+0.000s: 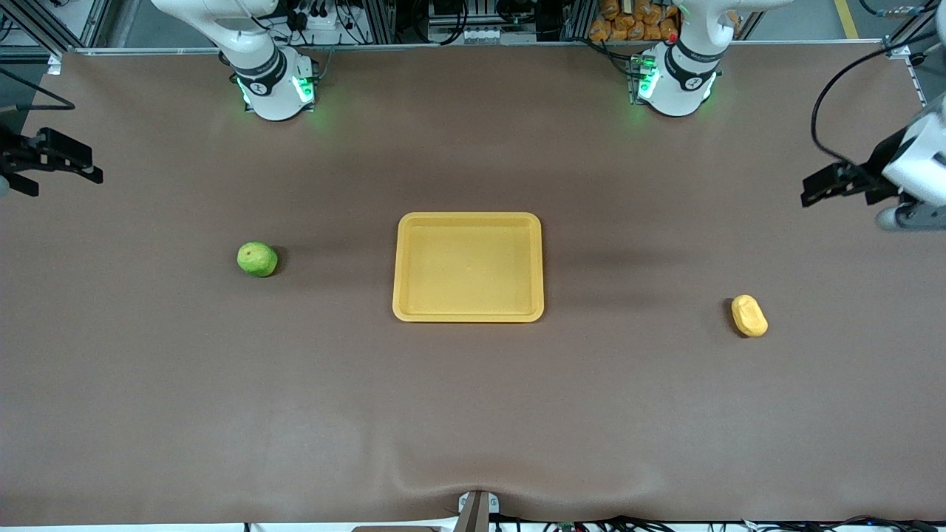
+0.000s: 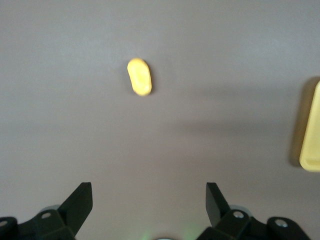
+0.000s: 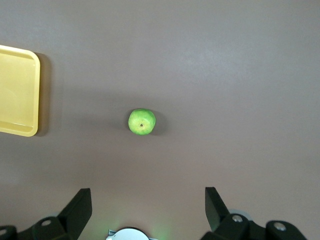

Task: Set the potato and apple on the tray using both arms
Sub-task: 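Reach the left gripper to the potato while the right gripper reaches the apple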

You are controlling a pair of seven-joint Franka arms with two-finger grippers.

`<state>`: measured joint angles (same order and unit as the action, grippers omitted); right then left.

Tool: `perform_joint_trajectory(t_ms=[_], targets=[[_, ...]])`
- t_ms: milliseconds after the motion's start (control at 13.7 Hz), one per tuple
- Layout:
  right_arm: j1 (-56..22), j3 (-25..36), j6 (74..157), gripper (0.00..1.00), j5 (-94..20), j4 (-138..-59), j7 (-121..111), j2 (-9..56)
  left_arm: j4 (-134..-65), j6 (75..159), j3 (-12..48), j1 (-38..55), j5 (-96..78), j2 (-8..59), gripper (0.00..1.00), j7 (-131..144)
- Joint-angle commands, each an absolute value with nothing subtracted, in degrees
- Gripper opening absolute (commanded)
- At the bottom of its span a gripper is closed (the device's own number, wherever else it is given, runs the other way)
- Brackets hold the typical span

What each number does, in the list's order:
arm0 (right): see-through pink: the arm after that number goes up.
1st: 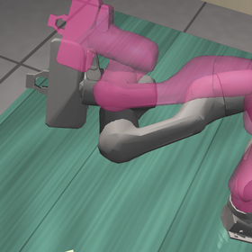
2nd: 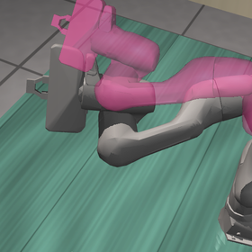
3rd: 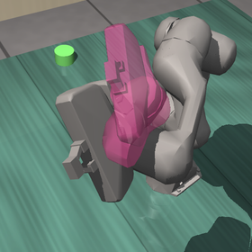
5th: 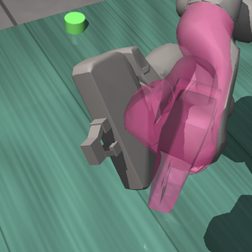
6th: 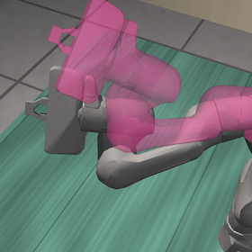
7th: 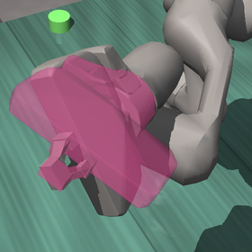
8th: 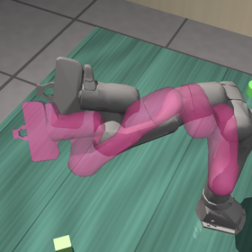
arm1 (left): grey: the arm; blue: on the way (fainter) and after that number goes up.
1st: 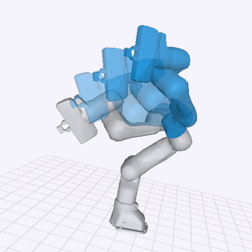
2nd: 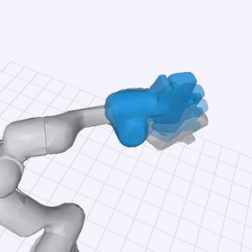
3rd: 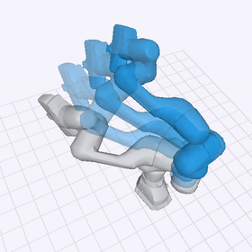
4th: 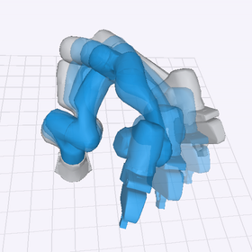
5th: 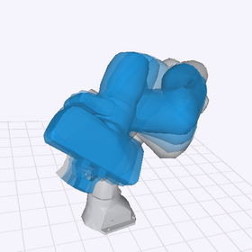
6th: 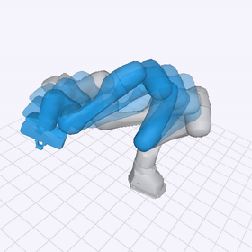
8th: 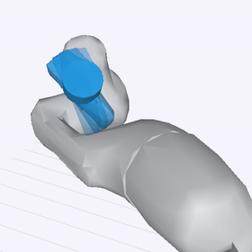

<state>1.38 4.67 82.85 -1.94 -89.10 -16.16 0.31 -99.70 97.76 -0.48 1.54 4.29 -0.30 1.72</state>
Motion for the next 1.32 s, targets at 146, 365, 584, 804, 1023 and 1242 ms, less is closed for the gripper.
perform_joint_trajectory(t_ms=[146,365,584,804,1023,1242], targets=[[3.08,4.31,82.18,1.0,-1.85,-87.54,-16.52,4.21,-108.37,111.25,-0.44,0.97,5.45,1.74,1.0,2.72],[3.51,4.31,82.09,1.0,-1.76,-87.54,-16.44,5.97,-108.98,117.92,-0.44,0.53,7.63,7.98,1.0,4.74],[4.04,4.31,82.09,1.0,-1.76,-87.54,-16.44,8.95,-111.88,126.1,-0.35,-0.53,7.91,12.9,1.0,8.25],[4.13,4.13,82.35,1.0,-1.76,-87.36,-16.44,10.72,-111.8,129.37,-0.35,-1.05,7.91,17.04,1.0,8.7],[4.39,4.04,82.62,1.0,-1.76,-87.45,-16.44,13.0,-111.53,134.98,-0.35,-1.05,8.0,22.31,0.94,8.88],[4.92,3.96,83.67,1.0,-1.76,-88.15,-15.91,14.76,-111.36,138.6,-0.44,-1.58,7.91,25.66,0.92,10.28]])
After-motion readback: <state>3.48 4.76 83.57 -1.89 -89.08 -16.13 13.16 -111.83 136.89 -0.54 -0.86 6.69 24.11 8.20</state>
